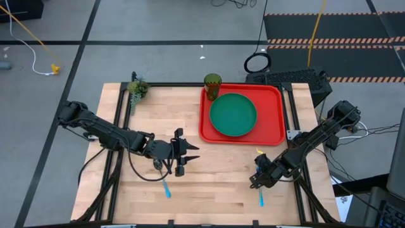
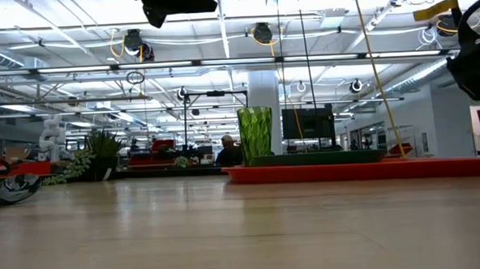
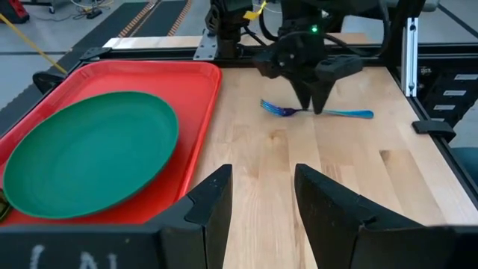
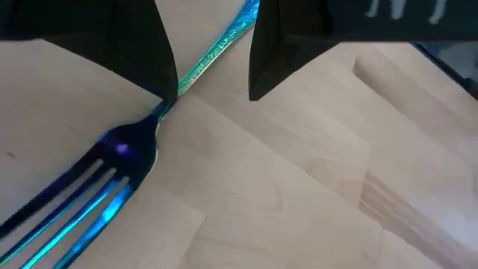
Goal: Pick and place plate/cup/fork/spoon on tray
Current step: Put the blue fork on the right side of the plate on the red tray
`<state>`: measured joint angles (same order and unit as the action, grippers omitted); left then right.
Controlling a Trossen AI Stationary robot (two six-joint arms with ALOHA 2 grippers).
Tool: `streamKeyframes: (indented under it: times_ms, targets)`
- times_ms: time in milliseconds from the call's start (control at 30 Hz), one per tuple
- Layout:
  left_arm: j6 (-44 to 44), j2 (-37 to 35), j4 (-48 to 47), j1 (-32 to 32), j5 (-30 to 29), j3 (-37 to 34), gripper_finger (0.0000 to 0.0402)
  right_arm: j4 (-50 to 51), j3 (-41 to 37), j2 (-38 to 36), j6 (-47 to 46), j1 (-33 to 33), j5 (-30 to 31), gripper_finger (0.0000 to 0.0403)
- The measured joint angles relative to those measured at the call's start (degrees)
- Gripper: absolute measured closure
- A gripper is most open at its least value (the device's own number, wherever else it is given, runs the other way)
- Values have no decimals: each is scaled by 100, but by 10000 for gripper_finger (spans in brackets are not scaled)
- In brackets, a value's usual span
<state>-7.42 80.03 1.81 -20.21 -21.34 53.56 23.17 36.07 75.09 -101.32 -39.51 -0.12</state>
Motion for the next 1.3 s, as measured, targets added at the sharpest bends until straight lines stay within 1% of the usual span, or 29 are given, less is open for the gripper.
streamKeyframes:
  times_ms: [267,467,667,900,1033,1300]
  targets:
    - [24,-2,56,0,-2,0,252,607,0,0,-299,0,-9,245]
    - [22,-1,75,0,-1,0,252,494,0,111,-273,2,-43,245]
    - [98,-2,154,0,0,0,252,442,34,390,-229,65,-294,245]
    - [132,-2,154,0,0,0,252,522,31,450,117,247,-500,246]
    - [175,-2,152,0,-1,0,252,657,24,455,289,318,-595,254]
    - [271,-2,152,0,-2,0,252,809,17,444,395,441,-616,287]
